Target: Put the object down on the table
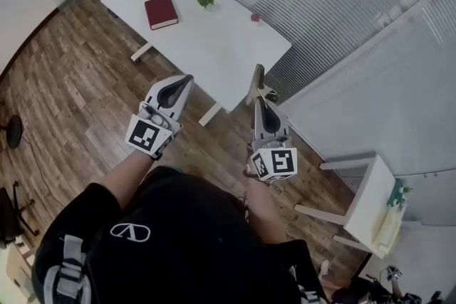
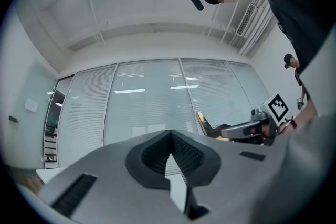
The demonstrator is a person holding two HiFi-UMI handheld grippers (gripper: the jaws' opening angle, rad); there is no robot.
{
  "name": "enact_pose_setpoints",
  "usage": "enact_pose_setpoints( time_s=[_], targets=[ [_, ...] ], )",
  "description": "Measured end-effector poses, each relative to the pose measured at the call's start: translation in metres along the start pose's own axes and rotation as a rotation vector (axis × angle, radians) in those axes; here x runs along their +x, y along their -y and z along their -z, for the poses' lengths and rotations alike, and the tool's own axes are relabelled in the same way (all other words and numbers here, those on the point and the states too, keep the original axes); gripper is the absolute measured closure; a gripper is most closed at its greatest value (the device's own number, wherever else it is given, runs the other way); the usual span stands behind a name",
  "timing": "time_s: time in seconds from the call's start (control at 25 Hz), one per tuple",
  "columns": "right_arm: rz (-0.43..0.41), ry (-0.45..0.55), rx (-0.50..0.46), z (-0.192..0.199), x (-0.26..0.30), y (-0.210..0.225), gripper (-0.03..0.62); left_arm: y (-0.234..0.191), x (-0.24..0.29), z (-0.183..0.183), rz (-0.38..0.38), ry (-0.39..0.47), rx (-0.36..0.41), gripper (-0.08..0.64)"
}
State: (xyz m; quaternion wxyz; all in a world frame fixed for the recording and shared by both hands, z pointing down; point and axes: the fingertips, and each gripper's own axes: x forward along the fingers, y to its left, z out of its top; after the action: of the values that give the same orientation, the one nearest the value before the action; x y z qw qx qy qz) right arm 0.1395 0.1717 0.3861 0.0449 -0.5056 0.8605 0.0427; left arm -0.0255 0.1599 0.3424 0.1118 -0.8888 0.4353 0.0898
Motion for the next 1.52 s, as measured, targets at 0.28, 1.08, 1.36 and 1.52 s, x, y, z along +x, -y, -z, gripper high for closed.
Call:
enact_pose_setpoints(
  time_s=[0.28,1.08,1.36,1.52],
  targets=[
    [-0.019,-0.006,0.020,0.012,0.014,0.023,0.589,0.000,0.025,0.013,-0.008,-0.017,0.012,0.555],
    [0.083,-0.031,-0.018,0.043,0.221,0.096,0.589,-0.163,0.193,0.088,0.144,0.001,-0.055,0.555],
    [0.151,-0.042,-0.045,0.046,0.294,0.121,0.589,-0.219,0.262,0.123,0.235,-0.023,-0.090,0.555],
    [0.187,-0.039,-0.067,0.047,0.324,0.130,0.589,-0.239,0.285,0.140,0.274,-0.034,-0.114,0.555]
  ],
)
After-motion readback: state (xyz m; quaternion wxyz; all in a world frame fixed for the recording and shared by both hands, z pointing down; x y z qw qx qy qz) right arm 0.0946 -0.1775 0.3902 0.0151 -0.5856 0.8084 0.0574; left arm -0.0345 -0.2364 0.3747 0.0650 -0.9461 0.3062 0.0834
